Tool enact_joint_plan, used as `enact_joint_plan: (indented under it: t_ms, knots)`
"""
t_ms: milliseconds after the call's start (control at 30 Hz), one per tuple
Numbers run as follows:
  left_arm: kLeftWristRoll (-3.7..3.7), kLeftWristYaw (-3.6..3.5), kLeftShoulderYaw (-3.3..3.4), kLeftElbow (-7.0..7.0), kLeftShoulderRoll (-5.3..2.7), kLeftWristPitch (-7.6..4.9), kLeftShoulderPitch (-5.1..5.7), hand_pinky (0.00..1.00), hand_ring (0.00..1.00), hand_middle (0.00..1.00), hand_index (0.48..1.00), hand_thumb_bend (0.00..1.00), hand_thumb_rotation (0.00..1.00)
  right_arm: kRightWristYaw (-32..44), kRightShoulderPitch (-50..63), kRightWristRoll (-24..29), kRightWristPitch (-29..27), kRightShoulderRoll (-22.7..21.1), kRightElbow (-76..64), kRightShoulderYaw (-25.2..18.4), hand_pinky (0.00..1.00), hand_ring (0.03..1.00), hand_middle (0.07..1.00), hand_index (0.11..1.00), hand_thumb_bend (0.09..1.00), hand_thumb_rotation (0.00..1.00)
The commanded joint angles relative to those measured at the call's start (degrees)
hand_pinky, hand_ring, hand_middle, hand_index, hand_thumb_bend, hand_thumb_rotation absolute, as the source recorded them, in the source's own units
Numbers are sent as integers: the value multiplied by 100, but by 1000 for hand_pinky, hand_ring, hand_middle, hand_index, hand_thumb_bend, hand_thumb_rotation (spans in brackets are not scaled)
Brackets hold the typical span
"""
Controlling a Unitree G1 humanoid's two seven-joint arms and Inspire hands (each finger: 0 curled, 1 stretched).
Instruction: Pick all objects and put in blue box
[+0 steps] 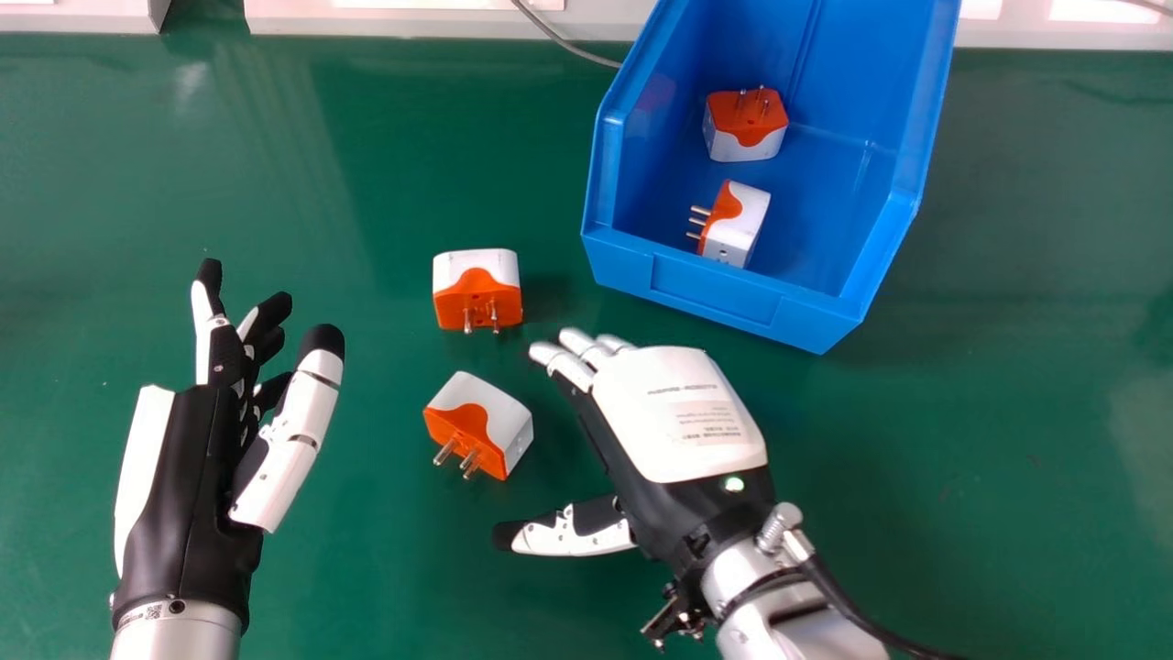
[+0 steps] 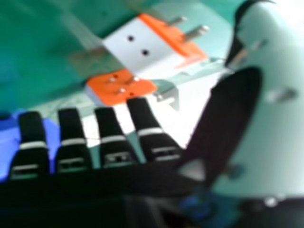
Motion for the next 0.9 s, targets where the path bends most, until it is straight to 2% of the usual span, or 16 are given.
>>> enact_joint_plan:
  t_ms: [0, 300, 533, 867]
  knots:
    - [36, 52, 6, -43, 3, -144, -15, 889, 948, 944, 952, 325, 735, -166, -235, -45, 9, 152, 177, 30, 760, 810, 832, 773, 544, 491]
    - [49, 65, 3, -46, 10, -140, -8, 890, 949, 945, 952, 324, 740, -337, -802, 43, -19, 358, 1113, 106, 715, 786, 802, 751, 522, 458]
    - [73, 88, -31, -138, -4, -98, 45, 889, 948, 945, 952, 322, 742, -424, -1294, 75, 1, 521, 1806, 183, 684, 751, 776, 727, 516, 491]
    - [110, 97, -75, -237, -29, -30, 91, 889, 948, 945, 952, 320, 741, -347, -1582, 82, 69, 602, 1992, 292, 661, 734, 765, 718, 503, 524]
